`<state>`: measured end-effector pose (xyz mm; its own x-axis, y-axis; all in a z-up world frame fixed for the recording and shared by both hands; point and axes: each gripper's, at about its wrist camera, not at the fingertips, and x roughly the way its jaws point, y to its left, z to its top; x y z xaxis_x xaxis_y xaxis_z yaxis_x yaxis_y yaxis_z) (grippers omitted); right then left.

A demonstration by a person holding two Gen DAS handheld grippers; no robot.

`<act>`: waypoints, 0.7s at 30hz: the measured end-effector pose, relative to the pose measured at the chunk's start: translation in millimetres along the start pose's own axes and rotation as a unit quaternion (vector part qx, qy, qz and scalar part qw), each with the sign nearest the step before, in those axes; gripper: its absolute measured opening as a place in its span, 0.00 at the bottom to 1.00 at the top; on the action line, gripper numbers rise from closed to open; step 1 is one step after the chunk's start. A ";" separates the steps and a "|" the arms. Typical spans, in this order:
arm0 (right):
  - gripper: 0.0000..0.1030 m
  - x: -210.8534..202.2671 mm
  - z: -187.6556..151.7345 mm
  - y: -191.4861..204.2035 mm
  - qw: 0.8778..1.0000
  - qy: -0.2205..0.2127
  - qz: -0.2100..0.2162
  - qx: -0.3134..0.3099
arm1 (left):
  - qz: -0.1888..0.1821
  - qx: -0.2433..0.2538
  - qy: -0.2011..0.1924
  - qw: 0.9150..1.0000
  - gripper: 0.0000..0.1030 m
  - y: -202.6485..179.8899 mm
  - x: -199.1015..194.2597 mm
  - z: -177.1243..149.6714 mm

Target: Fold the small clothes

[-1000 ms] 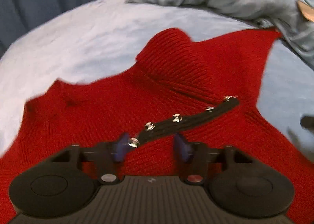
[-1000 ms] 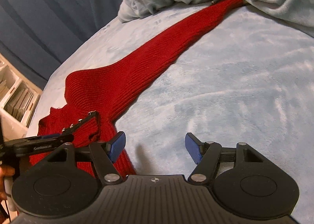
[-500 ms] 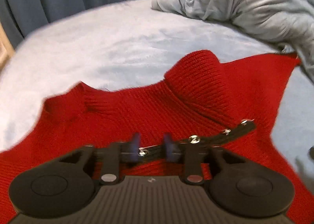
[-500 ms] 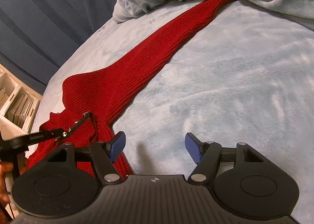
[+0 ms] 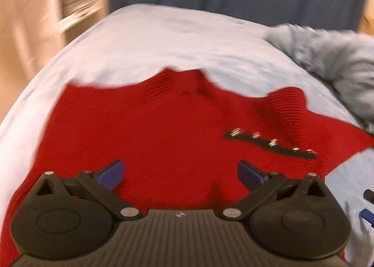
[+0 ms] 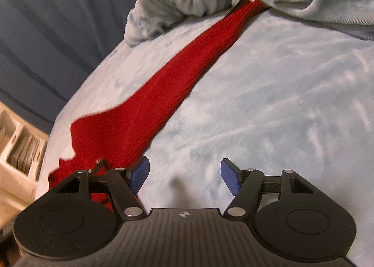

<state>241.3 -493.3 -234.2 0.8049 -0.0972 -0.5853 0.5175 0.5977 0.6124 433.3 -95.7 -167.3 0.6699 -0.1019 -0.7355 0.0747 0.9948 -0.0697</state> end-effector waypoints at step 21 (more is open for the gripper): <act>0.09 95.6 170.0 14.0 0.986 -0.134 -0.086 0.050 | 0.166 -0.179 0.012 0.970 1.00 197.9 -126.5 -36.1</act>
<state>374.8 -629.6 -191.3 0.7442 -0.4054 -0.5308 0.6676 0.4744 0.5738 336.7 114.3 -112.4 0.5953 0.2196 -0.7729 -0.4055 0.9125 -0.0530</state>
